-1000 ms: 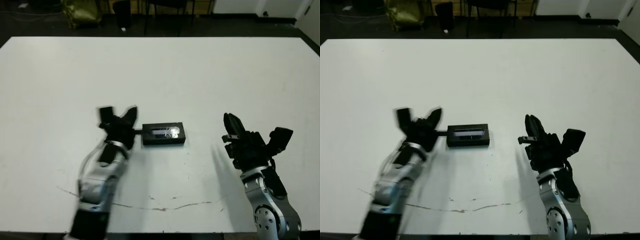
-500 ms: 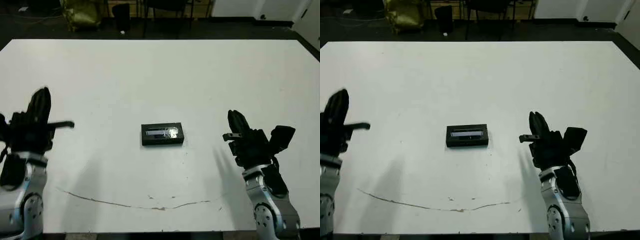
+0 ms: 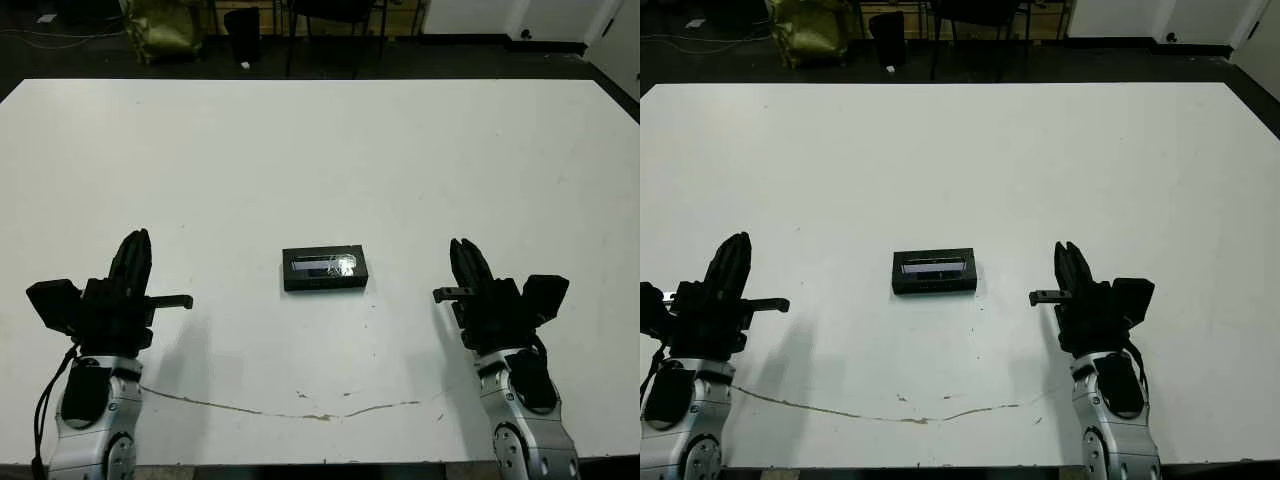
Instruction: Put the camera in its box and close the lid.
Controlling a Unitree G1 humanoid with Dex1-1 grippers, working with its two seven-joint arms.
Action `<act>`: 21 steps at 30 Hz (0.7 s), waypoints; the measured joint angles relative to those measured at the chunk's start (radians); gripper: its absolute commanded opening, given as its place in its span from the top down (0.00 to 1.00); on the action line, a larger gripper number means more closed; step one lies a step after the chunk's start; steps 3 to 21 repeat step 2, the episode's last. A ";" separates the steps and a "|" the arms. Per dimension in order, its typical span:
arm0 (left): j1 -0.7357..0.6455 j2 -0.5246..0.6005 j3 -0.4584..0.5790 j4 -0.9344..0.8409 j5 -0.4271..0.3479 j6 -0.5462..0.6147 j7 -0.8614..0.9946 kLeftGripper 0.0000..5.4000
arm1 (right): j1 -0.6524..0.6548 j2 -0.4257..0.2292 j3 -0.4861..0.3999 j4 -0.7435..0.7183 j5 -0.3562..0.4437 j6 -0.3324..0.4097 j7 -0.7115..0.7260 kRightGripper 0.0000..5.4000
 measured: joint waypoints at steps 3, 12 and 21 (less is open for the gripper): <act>-0.009 0.000 -0.010 -0.018 0.004 0.016 0.017 0.99 | -0.007 0.002 0.000 0.004 0.004 0.000 0.003 1.00; -0.009 0.000 -0.010 -0.018 0.004 0.016 0.017 0.99 | -0.007 0.002 0.000 0.004 0.004 0.000 0.003 1.00; -0.009 0.000 -0.010 -0.018 0.004 0.016 0.017 0.99 | -0.007 0.002 0.000 0.004 0.004 0.000 0.003 1.00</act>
